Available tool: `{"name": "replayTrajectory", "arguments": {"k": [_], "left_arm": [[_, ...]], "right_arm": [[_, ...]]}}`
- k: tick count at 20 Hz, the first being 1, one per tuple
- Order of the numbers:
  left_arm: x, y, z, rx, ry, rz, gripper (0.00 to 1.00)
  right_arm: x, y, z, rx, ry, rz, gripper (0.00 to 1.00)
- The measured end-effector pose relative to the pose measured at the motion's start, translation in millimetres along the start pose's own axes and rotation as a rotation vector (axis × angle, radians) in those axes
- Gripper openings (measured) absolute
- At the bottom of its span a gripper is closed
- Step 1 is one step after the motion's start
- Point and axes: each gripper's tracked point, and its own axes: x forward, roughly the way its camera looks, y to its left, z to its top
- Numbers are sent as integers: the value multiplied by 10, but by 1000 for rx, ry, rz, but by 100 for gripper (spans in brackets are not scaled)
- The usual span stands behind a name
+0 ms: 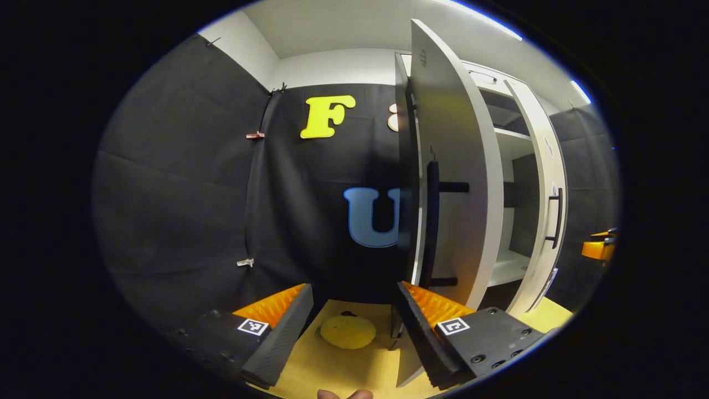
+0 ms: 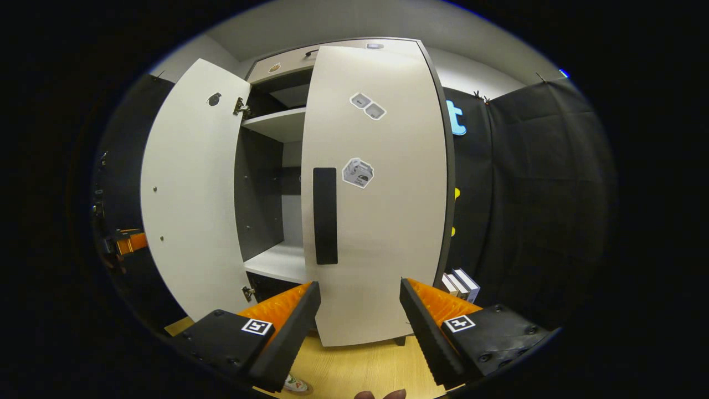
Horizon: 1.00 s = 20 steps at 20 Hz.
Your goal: Grasp the bottle in the cabinet with the left hand and place it on the coaster, then close the right door with the right hand and the left door with the left hand.
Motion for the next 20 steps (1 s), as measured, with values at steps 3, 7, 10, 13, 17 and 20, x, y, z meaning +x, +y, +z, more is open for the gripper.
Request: {"name": "replayTrajectory", "arguments": {"k": [3,7,10,13,17,20], "left_arm": [[-8,-40,7,10,-1,15,93],[-52,-243,9,24,13,-13,93],[-108,-431,-6,26,16,-24,93],[-155,-665,-7,33,16,-53,93],[-153,-1070,-15,41,14,-107,93],[-98,-1429,-21,40,9,-146,93]], "right_arm": [[-47,-16,-31,0,5,4,96],[-87,-66,-85,-4,13,10,96],[-90,-138,-94,12,18,9,96],[-89,-234,-82,-1,14,7,96],[-71,-391,-56,-3,11,8,96],[-57,-526,-41,1,12,3,96]]}}
